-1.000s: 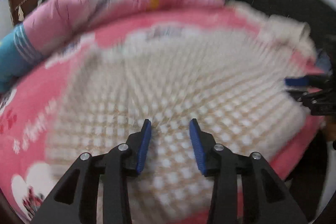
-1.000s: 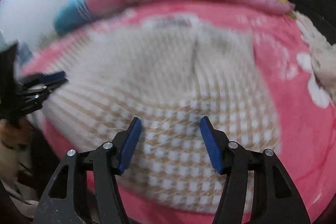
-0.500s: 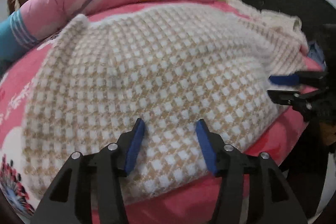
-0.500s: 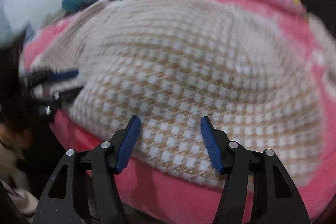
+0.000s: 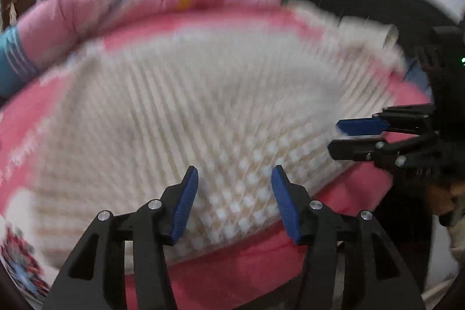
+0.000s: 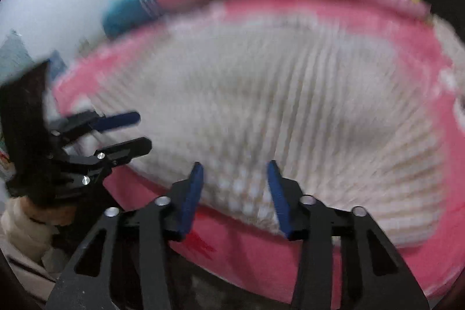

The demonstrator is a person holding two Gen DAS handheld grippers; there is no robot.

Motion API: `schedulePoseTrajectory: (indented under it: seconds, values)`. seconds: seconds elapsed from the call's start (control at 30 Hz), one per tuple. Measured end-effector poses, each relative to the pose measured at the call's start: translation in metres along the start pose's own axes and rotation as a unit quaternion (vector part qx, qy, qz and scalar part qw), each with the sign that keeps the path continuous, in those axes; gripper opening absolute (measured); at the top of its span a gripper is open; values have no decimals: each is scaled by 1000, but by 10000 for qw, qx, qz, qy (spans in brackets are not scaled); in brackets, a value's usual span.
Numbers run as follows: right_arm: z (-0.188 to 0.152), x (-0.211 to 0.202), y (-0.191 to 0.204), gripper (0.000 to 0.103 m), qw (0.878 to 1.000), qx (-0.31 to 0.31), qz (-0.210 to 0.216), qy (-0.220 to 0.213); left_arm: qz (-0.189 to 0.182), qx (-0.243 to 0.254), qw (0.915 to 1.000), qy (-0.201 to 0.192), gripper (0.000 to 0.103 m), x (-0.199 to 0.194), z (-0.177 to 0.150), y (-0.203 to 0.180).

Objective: Fold large clothes

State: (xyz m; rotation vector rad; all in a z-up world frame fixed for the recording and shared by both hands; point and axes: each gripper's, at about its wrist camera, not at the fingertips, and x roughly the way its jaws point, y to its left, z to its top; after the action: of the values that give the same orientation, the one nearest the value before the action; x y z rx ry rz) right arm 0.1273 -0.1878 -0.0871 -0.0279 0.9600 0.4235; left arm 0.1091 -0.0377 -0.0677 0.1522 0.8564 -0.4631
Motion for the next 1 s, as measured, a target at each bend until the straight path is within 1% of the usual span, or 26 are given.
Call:
schedulePoseTrajectory:
  seconds: [0.03,0.07,0.1,0.13,0.17,0.23,0.27,0.3,0.33,0.37,0.4,0.43,0.47,0.5,0.57,0.6,0.63,0.67,0.7,0.73,0.77,0.8,0.83,0.87,0.93,1.0]
  values:
    - [0,2,-3,40,10000,-8,17,-66,-32,-88,9999,-92,54,5,-4,2]
    - [5,-5,-6,40,9999,67,101,-53,-76,-115,9997,-190,54,2,-5,3]
    - [6,-10,-7,40,9998,151,148,-21,-124,-139,9996,-192,54,-3,-3,4]
    - [12,-21,-9,38,9993,294,224,-4,-180,-206,9994,-188,54,-9,0,6]
    - [12,-28,-8,31,9993,283,236,-42,-220,-240,9992,-234,54,-15,1,9]
    - [20,-41,-1,27,9995,109,117,-262,-297,-96,9976,-613,54,-32,7,8]
    - [26,-44,5,27,9991,-11,132,-399,-346,1,9964,-775,54,-37,9,7]
    - [29,-44,9,27,9989,-74,120,-437,-334,104,9959,-832,54,-36,14,4]
    - [33,-33,13,27,9991,-159,9,-385,-202,146,9967,-771,54,-30,16,0]
    - [33,-21,14,26,9995,-189,-85,-255,36,176,9982,-565,54,-17,21,-2]
    - [30,-3,13,26,9994,-244,-200,-110,259,157,9994,-180,54,6,20,-2]
    - [27,9,10,26,9993,-276,-243,-66,253,58,9996,-65,57,18,18,1]
    - [24,12,8,26,9993,-288,-214,-118,136,-131,9998,-64,57,24,14,8]
    - [26,7,8,26,9993,-303,-157,-132,60,-201,9997,-109,57,21,14,10]
    - [35,-7,6,26,9994,-315,-13,-113,-74,-262,9994,-217,57,4,17,15]
    - [32,-17,2,29,9994,-318,7,-112,-109,-292,9990,-314,57,-5,18,19]
    - [34,-25,-5,38,9993,-336,-57,-156,-126,-303,9986,-426,57,-14,19,25]
    - [40,-36,-11,46,9986,-373,-170,-325,-131,-318,9977,-583,57,-23,21,30]
    - [38,-46,-18,48,9983,-361,-164,-423,-131,-375,9959,-808,58,-35,25,40]
    - [43,-53,-25,53,9980,-318,-129,-528,-124,-453,9941,-979,59,-44,29,49]
    - [49,-60,-36,60,9975,-235,-135,-654,-93,-530,9923,-1115,62,-52,34,57]
    - [53,-64,-43,63,9968,-172,-207,-750,-35,-588,9909,-1213,62,-57,39,64]
    - [60,-66,-55,64,9960,-102,-316,-826,123,-664,9889,-1321,62,-62,45,78]
    - [66,-67,-68,64,9954,-14,-418,-865,329,-728,9877,-1346,62,-62,52,91]
    - [78,-67,-95,64,9943,228,-473,-929,634,-862,9859,-1287,62,-55,68,114]
    - [87,-65,-115,64,9931,437,-477,-974,827,-1023,9842,-1186,62,-48,78,139]
